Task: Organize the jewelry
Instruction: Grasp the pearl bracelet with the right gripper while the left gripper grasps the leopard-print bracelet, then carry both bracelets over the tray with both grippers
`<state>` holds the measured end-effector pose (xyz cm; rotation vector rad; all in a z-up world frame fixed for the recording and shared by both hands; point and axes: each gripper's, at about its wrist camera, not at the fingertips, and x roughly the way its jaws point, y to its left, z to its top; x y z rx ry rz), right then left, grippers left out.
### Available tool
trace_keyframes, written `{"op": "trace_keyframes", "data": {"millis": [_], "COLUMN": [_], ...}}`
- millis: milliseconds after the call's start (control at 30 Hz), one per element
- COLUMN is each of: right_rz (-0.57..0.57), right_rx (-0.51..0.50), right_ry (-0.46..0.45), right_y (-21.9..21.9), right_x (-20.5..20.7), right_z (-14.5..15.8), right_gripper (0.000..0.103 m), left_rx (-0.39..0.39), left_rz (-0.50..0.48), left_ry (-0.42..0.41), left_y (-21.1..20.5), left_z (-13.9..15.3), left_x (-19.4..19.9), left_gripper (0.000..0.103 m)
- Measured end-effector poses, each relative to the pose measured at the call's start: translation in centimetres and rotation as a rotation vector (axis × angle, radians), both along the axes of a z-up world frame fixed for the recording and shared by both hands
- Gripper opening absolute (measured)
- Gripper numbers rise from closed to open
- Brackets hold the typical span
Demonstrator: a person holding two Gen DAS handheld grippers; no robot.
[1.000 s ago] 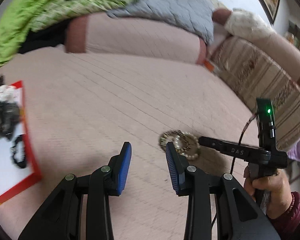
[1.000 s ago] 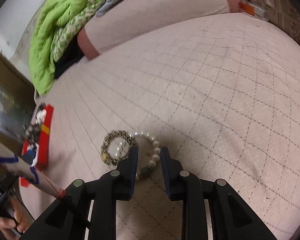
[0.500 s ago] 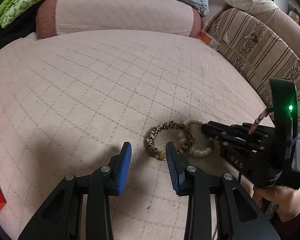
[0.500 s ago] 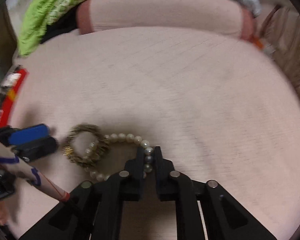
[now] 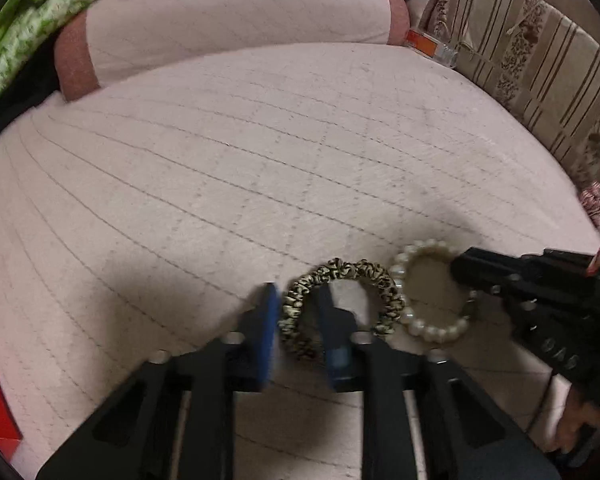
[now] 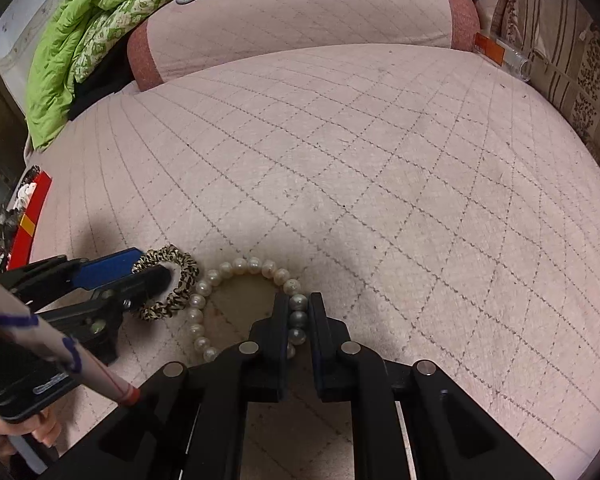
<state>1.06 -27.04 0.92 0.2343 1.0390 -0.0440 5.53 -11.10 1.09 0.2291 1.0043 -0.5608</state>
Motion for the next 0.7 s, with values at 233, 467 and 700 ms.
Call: {"op": "trace_keyframes", "data": {"millis": [233, 467, 700], "right_rz": [0.015, 0.002, -0.004], "right_rx": [-0.025, 0.013, 0.046], "right_ry": [0.006, -0.089, -0.225], "right_y": [0.7, 1.0, 2.0], "right_x": [0.6, 0.2, -1.8], "right_z": [-0.5, 1.8, 5.3], "right_gripper": [0.013, 0.010, 0.010], "left_rx": [-0.043, -0.145, -0.205], "left_rz": [0.029, 0.101, 0.154], "left_ry": [-0.057, -0.156, -0.205], "left_y": [2.3, 6.4, 10.8], "left_z": [0.5, 4.3, 7.2], "left_x": [-1.6, -4.2, -6.1], "left_gripper": [0.005, 0.006, 0.006]}}
